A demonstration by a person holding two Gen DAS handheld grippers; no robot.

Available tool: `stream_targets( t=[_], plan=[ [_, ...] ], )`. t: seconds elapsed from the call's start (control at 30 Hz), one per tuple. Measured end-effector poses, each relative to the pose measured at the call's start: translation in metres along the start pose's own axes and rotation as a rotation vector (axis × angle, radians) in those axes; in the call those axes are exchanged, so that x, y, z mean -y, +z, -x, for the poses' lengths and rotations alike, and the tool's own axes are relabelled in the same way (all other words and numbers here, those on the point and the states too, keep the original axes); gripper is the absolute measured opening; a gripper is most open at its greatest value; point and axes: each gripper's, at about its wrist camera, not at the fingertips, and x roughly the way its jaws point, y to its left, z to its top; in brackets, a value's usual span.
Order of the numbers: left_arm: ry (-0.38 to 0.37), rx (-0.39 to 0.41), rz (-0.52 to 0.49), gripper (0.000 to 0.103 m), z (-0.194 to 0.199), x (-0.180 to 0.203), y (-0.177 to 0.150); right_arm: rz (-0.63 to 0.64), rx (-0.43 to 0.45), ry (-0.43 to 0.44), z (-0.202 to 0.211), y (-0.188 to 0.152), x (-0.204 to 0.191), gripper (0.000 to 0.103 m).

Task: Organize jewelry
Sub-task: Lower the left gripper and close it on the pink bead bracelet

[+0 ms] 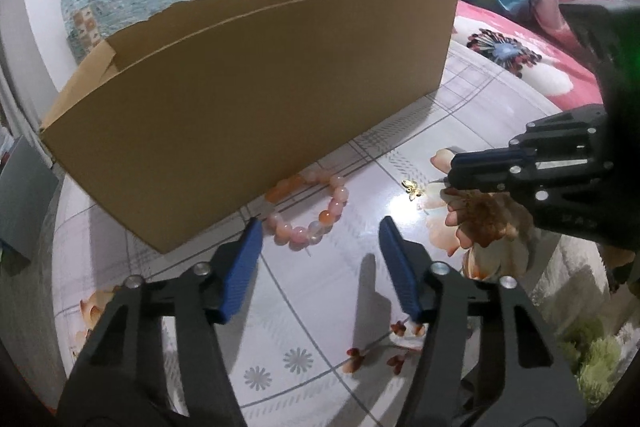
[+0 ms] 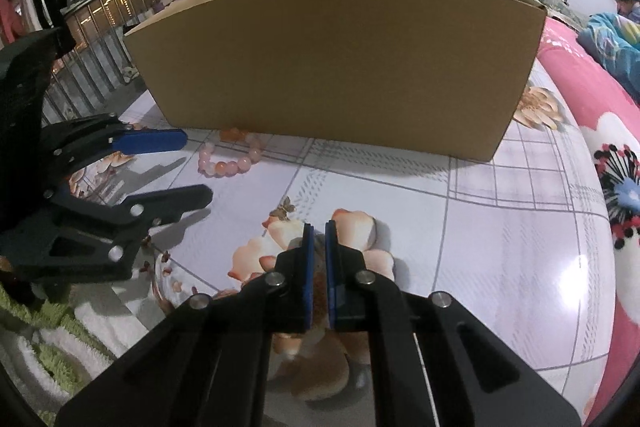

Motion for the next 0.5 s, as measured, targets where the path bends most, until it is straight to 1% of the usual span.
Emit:
stream_targets(
  t=[0.13,0.17,0.2,0.37,0.5],
  plan=[
    [-0.008,-0.037,-0.029,0.042,-0.011,0.0,0.003,-0.013,0.011,0.013,0.002,-0.001,0.003,0.006],
    [-0.01,-0.048,-0.039,0.041,-0.014,0.0,0.003,-0.017,0.013,0.018,0.002,0.0,0.004,0.006],
    [-0.014,-0.043,-0.041,0.039,-0.014,0.0,0.004,-0.021,0.015,0.024,0.002,0.0,0.004,0.006],
    [-0.017,-0.058,-0.072,0.036,-0.018,0.0,0.011,-0.031,0.025,0.041,0.007,-0.004,0.006,0.006],
    [-0.013,-0.037,-0.104,0.037,-0.012,0.005,0.014,-0.036,0.028,0.044,0.01,-0.005,0.007,0.006]
  ],
)
